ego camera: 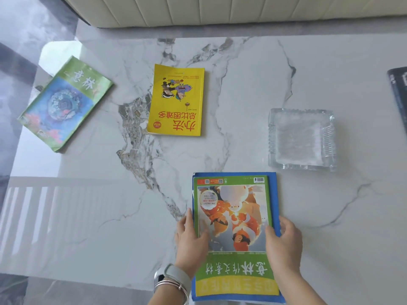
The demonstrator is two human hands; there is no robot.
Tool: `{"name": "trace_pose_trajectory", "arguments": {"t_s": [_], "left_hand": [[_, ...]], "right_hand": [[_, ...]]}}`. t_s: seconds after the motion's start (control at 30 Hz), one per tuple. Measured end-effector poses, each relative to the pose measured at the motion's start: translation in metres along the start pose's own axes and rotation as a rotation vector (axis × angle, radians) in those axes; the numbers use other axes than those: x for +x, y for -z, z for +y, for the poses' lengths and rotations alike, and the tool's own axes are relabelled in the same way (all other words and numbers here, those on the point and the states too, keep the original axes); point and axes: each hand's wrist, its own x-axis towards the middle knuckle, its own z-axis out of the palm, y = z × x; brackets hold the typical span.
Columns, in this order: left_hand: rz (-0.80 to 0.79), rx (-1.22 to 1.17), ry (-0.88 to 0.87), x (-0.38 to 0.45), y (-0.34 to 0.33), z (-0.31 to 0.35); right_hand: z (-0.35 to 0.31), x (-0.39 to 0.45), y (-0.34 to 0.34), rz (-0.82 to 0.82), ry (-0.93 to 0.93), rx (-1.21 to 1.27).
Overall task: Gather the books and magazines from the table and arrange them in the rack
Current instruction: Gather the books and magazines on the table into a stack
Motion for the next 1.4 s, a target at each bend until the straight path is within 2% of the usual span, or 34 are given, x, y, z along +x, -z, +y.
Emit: {"name": "trace_pose_trajectory", "arguments": {"t_s": [0.13, 0.27, 0.37, 0.53, 0.73, 0.9, 1.0, 1.1, 1.2, 1.27, 1.4], "left_hand": [[0.100, -0.046, -0.047, 0.023, 0.039, 0.029], [0.270, -0.058, -0.170, 0.067, 0.117, 0.059], [0.366, -0.052, -0.222, 0.112, 0.192, 0.072], [0.449, 0.020, -0.241, 0.198, 0.313, 0.086], [0.571, 0.127, -0.283, 0.290, 0.412, 0.101], [0.507, 0.180, -0.231, 0.344, 0.441, 0.102], [0.566, 0.321, -0.177, 0.358, 0.448, 0.109], [0.555, 0.395, -0.186, 0.359, 0.456, 0.114], [0.465, 0.326, -0.271, 0.344, 0.452, 0.117], [0.391, 0.278, -0.318, 0.330, 0.444, 0.114], [0.195, -0.114, -0.309, 0.287, 0.413, 0.111]], "right_hand": [[-0.042, -0.012, -0.016, 0.037, 0.127, 0.037], [-0.107, -0.030, -0.055, -0.101, 0.260, 0.123], [-0.161, -0.043, -0.104, -0.183, 0.278, 0.231], [-0.245, -0.062, -0.222, -0.381, 0.210, 0.347], [-0.320, -0.069, -0.348, -0.687, -0.048, 0.496], [-0.343, -0.057, -0.391, -0.738, -0.208, 0.531], [-0.348, -0.054, -0.397, -0.733, -0.252, 0.543], [-0.347, -0.053, -0.400, -0.727, -0.261, 0.573], [-0.348, -0.056, -0.398, -0.712, -0.201, 0.531], [-0.349, -0.059, -0.386, -0.645, -0.146, 0.477], [-0.336, -0.057, -0.337, -0.447, 0.025, 0.438]]}}
